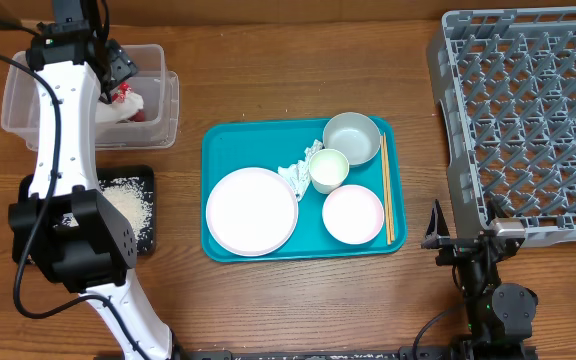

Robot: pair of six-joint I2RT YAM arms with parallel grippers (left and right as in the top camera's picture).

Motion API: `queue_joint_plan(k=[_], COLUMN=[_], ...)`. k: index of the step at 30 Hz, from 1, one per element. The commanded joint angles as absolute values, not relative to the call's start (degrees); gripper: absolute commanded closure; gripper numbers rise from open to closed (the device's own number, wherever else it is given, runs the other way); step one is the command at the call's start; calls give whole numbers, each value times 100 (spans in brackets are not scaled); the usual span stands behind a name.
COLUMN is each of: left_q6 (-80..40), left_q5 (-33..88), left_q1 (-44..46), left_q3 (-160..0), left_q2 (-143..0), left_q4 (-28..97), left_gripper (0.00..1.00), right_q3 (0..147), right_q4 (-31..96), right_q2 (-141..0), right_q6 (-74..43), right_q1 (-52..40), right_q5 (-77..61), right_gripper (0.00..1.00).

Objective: Sort waste into correct bins and load items into the dishwasher
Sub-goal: 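Carry the tissue left and release it into the clear bin, then return the left gripper to the tray and grasp the remaining tissue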

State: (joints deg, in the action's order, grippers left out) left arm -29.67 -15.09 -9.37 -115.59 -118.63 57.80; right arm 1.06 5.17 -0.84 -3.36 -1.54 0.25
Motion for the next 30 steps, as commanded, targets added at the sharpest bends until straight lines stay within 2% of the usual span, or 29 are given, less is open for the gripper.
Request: queue_joint_plan(k=[1, 6, 9, 11, 14, 16, 19, 25, 30], left_q6=[-2978, -2976, -2976, -2965, -2742, -2471, -2399, -2464, -2071], left_q5=[-1168, 370, 1584, 1968, 1850, 1623, 1288, 694, 1068], left_q1=[-864, -742, -593, -414, 40, 416, 930, 1653, 1782], left_q3=[-11649, -11649, -11649, -11649, -11622, -11587, -11555, -11555, -11555], left_q2=[-11607, -11034, -10781, -10753, -10838, -10973, -11279, -12204, -12846], left_q4=[5787, 5972, 6379, 6740, 7330, 7546, 7717, 7706, 7459], left_gripper=[13, 14, 15, 18, 20, 13, 14, 26, 30], right_q3=[45, 45, 45, 45, 45, 45, 45, 45, 45], right_q4=[482, 482, 482, 482, 482, 482, 482, 482, 482], right_q2=[-16, -16, -16, -16, -16, -16, -16, -16, -16], right_q6=[-316, -316, -316, -316, -316, -316, -316, -316, -316], right_q1=[-154, -154, -154, -154, -154, -154, -154, -154, -154], right_q5=[36, 36, 36, 36, 36, 36, 36, 36, 36], right_gripper=[0, 0, 0, 0, 0, 0, 0, 0, 0])
